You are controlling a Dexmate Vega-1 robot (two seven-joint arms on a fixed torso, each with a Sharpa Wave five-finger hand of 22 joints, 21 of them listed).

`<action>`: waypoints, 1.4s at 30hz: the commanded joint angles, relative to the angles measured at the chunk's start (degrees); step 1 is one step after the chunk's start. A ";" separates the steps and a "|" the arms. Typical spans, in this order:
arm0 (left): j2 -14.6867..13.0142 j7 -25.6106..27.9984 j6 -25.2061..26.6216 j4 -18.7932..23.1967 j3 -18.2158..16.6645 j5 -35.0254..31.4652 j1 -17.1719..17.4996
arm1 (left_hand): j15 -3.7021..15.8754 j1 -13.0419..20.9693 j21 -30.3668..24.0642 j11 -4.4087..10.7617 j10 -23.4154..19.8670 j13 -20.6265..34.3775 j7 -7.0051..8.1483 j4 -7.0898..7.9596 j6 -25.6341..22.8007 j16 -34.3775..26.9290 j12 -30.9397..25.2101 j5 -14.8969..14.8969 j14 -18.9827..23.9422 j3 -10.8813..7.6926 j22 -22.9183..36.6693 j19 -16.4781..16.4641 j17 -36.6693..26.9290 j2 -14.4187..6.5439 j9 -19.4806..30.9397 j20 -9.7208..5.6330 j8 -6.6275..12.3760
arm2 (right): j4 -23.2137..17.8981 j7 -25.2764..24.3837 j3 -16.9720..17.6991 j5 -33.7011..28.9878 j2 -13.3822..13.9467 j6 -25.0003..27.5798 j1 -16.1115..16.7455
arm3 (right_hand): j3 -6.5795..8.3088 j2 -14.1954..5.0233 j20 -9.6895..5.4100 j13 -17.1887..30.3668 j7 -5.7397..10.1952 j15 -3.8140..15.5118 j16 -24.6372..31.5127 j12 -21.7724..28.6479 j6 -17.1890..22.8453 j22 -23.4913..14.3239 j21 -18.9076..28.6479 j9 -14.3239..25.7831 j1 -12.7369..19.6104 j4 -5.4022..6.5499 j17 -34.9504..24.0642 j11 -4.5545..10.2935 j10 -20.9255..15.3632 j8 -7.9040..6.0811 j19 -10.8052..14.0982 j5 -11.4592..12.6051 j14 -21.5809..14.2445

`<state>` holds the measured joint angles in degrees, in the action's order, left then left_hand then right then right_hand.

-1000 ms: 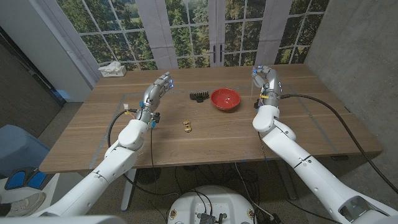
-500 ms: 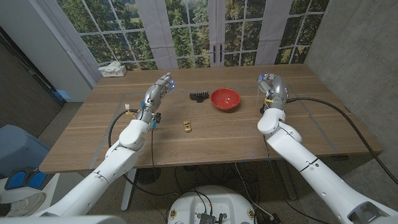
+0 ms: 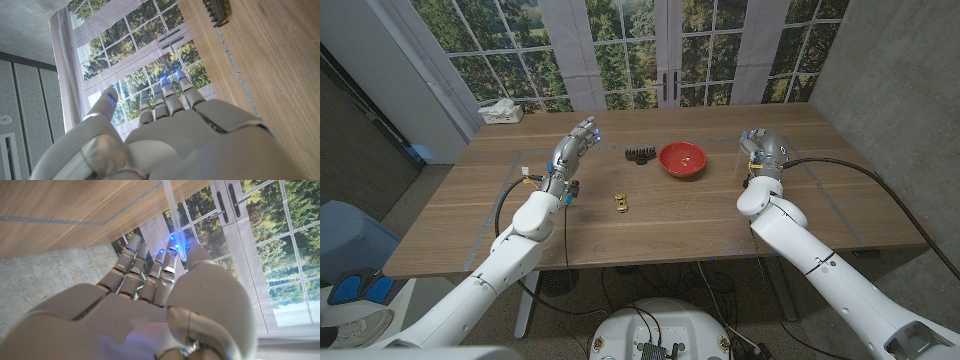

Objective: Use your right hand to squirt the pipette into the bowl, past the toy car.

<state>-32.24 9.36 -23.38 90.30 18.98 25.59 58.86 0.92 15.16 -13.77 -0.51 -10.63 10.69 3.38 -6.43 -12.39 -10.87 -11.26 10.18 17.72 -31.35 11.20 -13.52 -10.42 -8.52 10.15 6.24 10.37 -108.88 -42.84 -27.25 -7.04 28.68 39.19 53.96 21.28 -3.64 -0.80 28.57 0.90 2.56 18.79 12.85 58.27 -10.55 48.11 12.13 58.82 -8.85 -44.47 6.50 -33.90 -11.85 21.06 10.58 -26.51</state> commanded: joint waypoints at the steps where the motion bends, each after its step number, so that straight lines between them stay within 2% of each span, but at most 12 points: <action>1: 0.05 -0.05 -0.10 -0.51 -0.18 0.20 -0.32 | -0.07 -0.72 0.03 -0.17 -0.10 0.14 -0.19 0.00 0.05 -0.23 -0.11 -0.13 0.30 -0.59 0.14 -0.11 -0.07 0.06 0.09 0.03 0.19 | 1.90 1.92 -2.37 0.89 1.22 3.80 -2.64 | -0.43 -0.29 0.24 0.09 -0.54 5.99 0.51 0.09 -0.39 -0.13 0.45 0.11 -0.40 -0.01 -0.24 -0.80 -0.40 0.08 0.08 -0.04 0.05; 8: -0.02 0.16 -0.22 -0.53 -0.40 0.26 -0.12 | -0.05 -0.89 0.04 -0.12 -0.07 0.14 -0.24 -0.06 0.03 -0.24 -0.11 -0.13 0.40 -0.72 0.14 -0.10 -0.08 0.05 0.10 0.00 0.20 | 3.46 3.31 -4.05 1.22 1.53 4.56 -4.73 | -0.67 -0.46 0.18 0.14 -0.88 6.02 0.76 0.10 -1.10 -0.14 0.64 0.13 -0.76 0.13 -0.38 -1.24 -0.41 0.24 0.27 -0.04 0.10; 16: -0.35 0.57 -0.23 0.13 -0.79 0.07 0.31 | -0.06 -1.07 0.05 -0.14 -0.06 0.14 -0.24 -0.13 0.06 -0.24 -0.11 -0.13 0.45 -0.86 0.14 -0.11 -0.09 0.06 0.09 -0.01 0.19 | 4.93 4.67 -5.81 1.35 1.58 6.25 -6.97 | -0.93 -0.52 0.24 0.09 -0.58 5.42 0.89 -0.37 -3.98 -0.14 0.86 0.16 -1.06 0.08 -0.37 -1.76 0.68 1.01 0.28 0.03 0.39; 18: -0.41 0.65 -0.21 0.28 -0.84 0.02 0.43 | -0.07 -1.11 0.05 -0.13 -0.05 0.14 -0.26 -0.15 0.06 -0.23 -0.11 -0.13 0.44 -0.90 0.14 -0.10 -0.09 0.07 0.09 0.02 0.20 | 5.03 5.27 -6.15 1.50 1.85 6.75 -7.42 | -1.09 -0.54 0.38 0.06 -0.04 4.81 0.78 -0.76 -6.51 -0.14 0.94 0.15 -1.20 0.00 -0.36 -2.23 1.77 1.50 0.05 0.07 1.11; 20: -0.44 0.76 -0.21 0.41 -0.91 -0.01 0.54 | -0.10 -1.15 0.05 -0.14 -0.06 0.14 -0.25 -0.17 0.06 -0.23 -0.12 -0.13 0.45 -0.93 0.14 -0.11 -0.09 0.07 0.09 0.01 0.20 | 5.31 5.11 -6.22 1.56 1.78 6.79 -7.61 | -1.22 -0.52 0.51 0.08 -0.25 4.82 0.77 -1.11 -8.42 -0.14 1.03 0.16 -1.30 -0.06 -0.35 -2.45 2.92 1.70 -0.05 0.10 1.43; 23: -0.49 0.82 -0.16 0.57 -0.96 -0.04 0.67 | -0.06 -1.20 0.06 -0.17 -0.04 0.14 -0.23 -0.20 0.06 -0.20 -0.11 -0.13 0.39 -0.99 0.14 -0.08 -0.09 0.07 0.09 0.02 0.20 | 5.59 5.03 -6.23 1.72 1.80 7.03 -7.85 | -1.41 -0.36 0.62 0.06 0.05 4.44 0.68 -1.46 -13.69 -0.11 1.20 0.17 -1.48 -0.16 -0.19 -2.91 4.52 2.23 -0.14 0.10 1.95; 27: -0.52 0.77 -0.15 0.73 -0.95 -0.07 0.72 | -0.05 -1.27 0.05 -0.19 -0.07 0.14 -0.24 -0.24 0.07 -0.20 -0.13 -0.13 0.41 -1.05 0.14 -0.12 -0.09 0.08 0.09 0.05 0.20 | 5.91 4.45 -6.12 1.81 1.70 7.15 -7.89 | -1.54 -0.05 0.92 -0.26 0.01 3.85 0.22 -2.51 -20.04 -0.06 1.22 0.16 -1.58 -0.31 0.14 -3.42 8.88 2.31 -0.66 0.08 3.08; 31: -0.60 0.95 -0.05 1.06 -0.98 -0.26 0.87 | -0.15 -1.34 0.07 -0.05 -0.08 0.14 -0.22 -0.29 0.10 -0.20 -0.13 -0.13 0.46 -1.13 0.14 -0.10 -0.09 0.10 0.09 0.05 0.19 | 5.81 3.23 -5.78 1.63 1.72 6.56 -7.33 | -1.96 0.41 2.37 -0.69 0.03 2.54 -0.70 -2.72 -25.24 0.03 0.03 0.11 -1.87 -0.30 0.18 -4.60 13.62 2.05 -4.10 -0.07 6.12; 33: -0.57 1.11 0.01 1.21 -0.98 -0.36 0.96 | -0.13 -1.37 0.04 -0.08 -0.08 0.14 -0.19 -0.31 0.10 -0.21 -0.14 -0.13 0.49 -1.15 0.14 -0.16 -0.09 0.10 0.09 0.00 0.19 | 5.71 2.75 -5.28 1.86 1.79 5.50 -6.82 | -2.08 0.56 2.97 -0.92 -0.15 1.79 -1.20 -2.74 -27.25 0.08 -0.46 0.06 -1.93 -0.32 0.23 -5.37 15.59 1.94 -5.33 -0.10 7.65; 35: -0.61 1.14 0.18 1.38 -0.95 -0.38 1.02 | -0.12 -1.40 0.05 -0.07 -0.07 0.14 -0.22 -0.33 0.13 -0.21 -0.13 -0.13 0.50 -1.18 0.14 -0.15 -0.09 0.10 0.09 0.02 0.18 | 5.52 3.01 -4.79 2.41 2.14 4.43 -6.42 | -2.30 0.96 3.37 -1.11 -0.26 1.30 -1.86 -2.47 -28.50 0.11 -0.72 0.02 -2.27 -0.25 0.47 -5.40 16.03 1.89 -5.88 -0.15 9.08; 39: -0.64 1.53 0.38 1.79 -0.98 -0.65 1.25 | -0.09 -1.47 0.06 -0.14 -0.04 0.14 -0.14 -0.36 0.14 -0.19 -0.12 -0.13 0.47 -1.25 0.14 -0.14 -0.09 0.11 0.09 0.03 0.18 | 5.81 2.98 -3.80 3.08 3.57 -1.96 -4.91 | -2.65 1.50 4.19 -1.57 -0.43 0.20 -2.93 -2.35 -30.52 0.19 -1.32 -0.09 -2.95 -0.06 0.99 -5.81 17.07 1.77 -7.10 -0.22 11.25; 42: -0.62 1.95 0.56 2.08 -1.05 -0.85 1.46 | 0.13 -1.55 0.04 -0.20 -0.04 0.14 -0.13 -0.41 0.14 -0.14 -0.13 -0.13 0.38 -1.32 0.14 -0.19 -0.09 0.12 0.09 0.04 0.19 | 6.33 4.34 -2.54 4.61 4.90 -8.20 -3.80 | -3.32 1.70 4.72 -2.19 -0.55 -0.39 -3.74 -2.25 -31.80 0.30 -1.94 -0.21 -4.67 0.69 1.49 -6.18 17.78 1.53 -8.05 -0.29 12.89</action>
<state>-32.78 10.38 -23.49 91.40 18.08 25.30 59.75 0.93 14.11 -13.77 -0.52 -10.62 10.69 3.38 -6.90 -12.39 -10.87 -11.26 10.18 17.72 -32.28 11.20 -13.53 -10.42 -8.53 10.15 6.23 10.37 -103.35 -39.46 -32.31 -4.89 30.91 43.20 47.50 18.40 -1.83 3.70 26.67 0.49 2.33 15.58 10.14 27.16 -10.19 46.57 11.98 55.90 -8.52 -43.20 0.43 -16.63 -9.74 13.66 10.37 -14.63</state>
